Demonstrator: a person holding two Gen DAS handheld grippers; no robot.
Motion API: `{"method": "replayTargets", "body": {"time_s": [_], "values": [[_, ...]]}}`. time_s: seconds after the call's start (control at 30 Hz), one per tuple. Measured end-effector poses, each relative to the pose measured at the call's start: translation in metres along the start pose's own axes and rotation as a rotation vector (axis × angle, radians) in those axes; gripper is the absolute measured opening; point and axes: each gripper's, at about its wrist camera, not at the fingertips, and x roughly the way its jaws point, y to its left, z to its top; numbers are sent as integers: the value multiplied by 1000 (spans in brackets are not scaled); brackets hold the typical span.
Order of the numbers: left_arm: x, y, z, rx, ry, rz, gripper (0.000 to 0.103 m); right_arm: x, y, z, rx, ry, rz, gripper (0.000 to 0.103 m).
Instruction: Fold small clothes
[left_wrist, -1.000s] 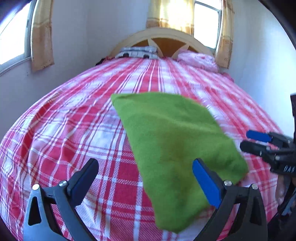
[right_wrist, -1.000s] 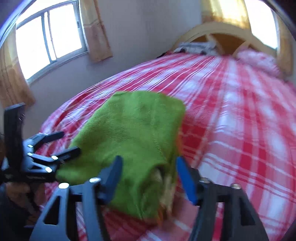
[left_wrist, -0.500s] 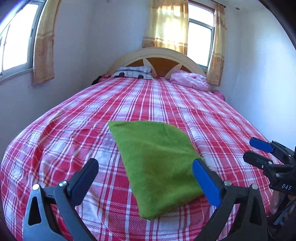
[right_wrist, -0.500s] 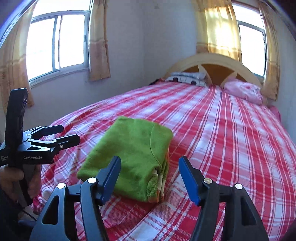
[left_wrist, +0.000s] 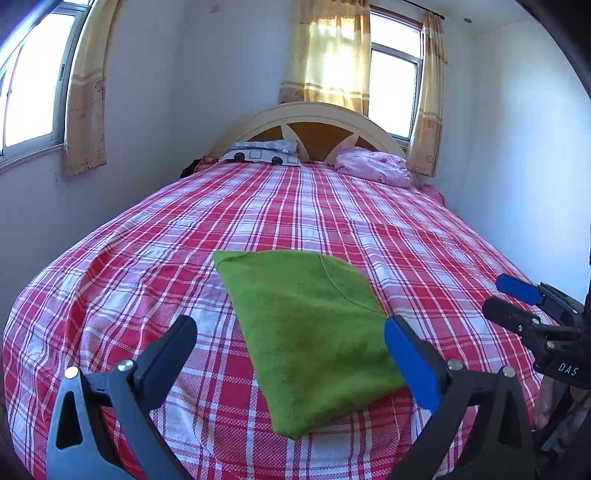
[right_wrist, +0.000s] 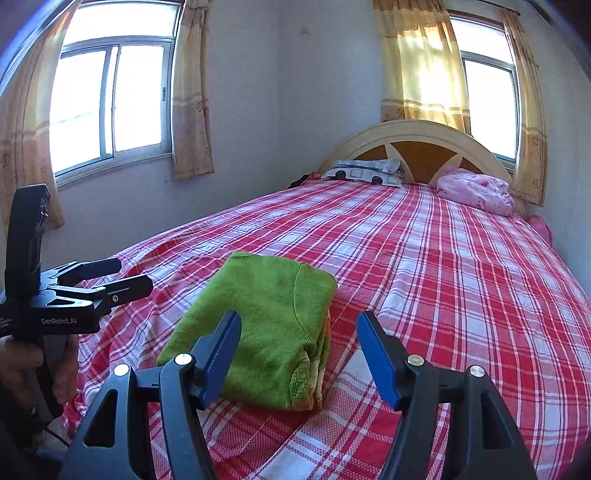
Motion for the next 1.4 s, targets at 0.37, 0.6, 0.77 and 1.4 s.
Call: {"method": "replayTargets", "body": {"time_s": [0.37,0.6,0.77,1.4], "values": [[-2,0,0,-5,-6,-2,103,-4,1,0,2,-11,7,66],[-2,0,1,-6,-6,-1,103,-6,2,0,5,-16,7,66],[-2,0,0,-4,-5,-2,103,-6,3,0,10,-17,7,66],[2,-2,0,30,20,14,103,-5,4,-2,12,-29,5,66]]}}
